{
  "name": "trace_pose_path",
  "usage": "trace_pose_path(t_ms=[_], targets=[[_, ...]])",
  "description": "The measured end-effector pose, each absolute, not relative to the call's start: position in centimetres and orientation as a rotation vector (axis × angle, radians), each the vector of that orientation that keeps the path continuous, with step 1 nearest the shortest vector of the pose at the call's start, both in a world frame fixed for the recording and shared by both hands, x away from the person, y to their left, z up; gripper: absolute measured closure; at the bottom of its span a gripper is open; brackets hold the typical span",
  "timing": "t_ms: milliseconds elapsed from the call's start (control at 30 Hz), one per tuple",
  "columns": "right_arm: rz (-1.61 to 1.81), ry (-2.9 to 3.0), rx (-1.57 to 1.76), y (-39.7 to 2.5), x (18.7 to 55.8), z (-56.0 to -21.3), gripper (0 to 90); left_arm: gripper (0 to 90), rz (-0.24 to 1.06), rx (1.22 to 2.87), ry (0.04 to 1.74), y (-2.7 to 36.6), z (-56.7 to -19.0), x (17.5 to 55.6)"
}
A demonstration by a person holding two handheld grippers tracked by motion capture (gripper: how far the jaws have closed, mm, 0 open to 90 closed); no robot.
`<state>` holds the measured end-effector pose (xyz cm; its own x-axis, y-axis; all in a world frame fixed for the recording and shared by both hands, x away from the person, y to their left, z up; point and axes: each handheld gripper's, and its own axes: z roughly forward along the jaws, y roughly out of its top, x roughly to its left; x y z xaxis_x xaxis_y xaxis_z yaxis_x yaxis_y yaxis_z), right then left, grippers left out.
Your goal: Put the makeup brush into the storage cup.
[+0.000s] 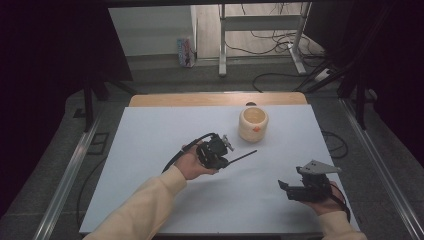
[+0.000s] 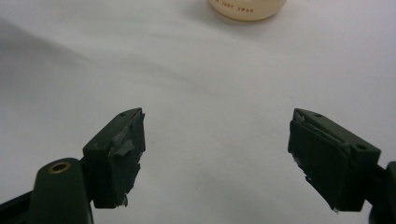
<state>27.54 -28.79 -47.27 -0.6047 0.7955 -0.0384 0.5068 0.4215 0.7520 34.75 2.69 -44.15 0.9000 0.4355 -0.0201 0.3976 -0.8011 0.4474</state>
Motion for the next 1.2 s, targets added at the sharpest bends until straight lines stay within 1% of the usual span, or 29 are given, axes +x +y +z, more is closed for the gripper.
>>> trace_pose_path(t_ms=[200,633,967,1200], targets=[[1.013,2.297,1.092,-28.3,27.5,-47.1,19.0,85.8,0.107,2.604,0.645,4.8,-44.7,34.2],[0.975,2.304,1.009,-26.6,27.4,-46.6,19.5,85.8,0.081,2.597,0.667,6.8,-45.2,33.1],[0.972,2.318,0.979,-25.7,27.5,-46.5,19.8,85.8,0.072,2.598,0.675,7.5,-45.6,32.9],[0.932,2.344,0.889,-23.7,27.9,-46.2,20.5,85.8,0.05,2.598,0.68,8.1,-45.7,33.0]])
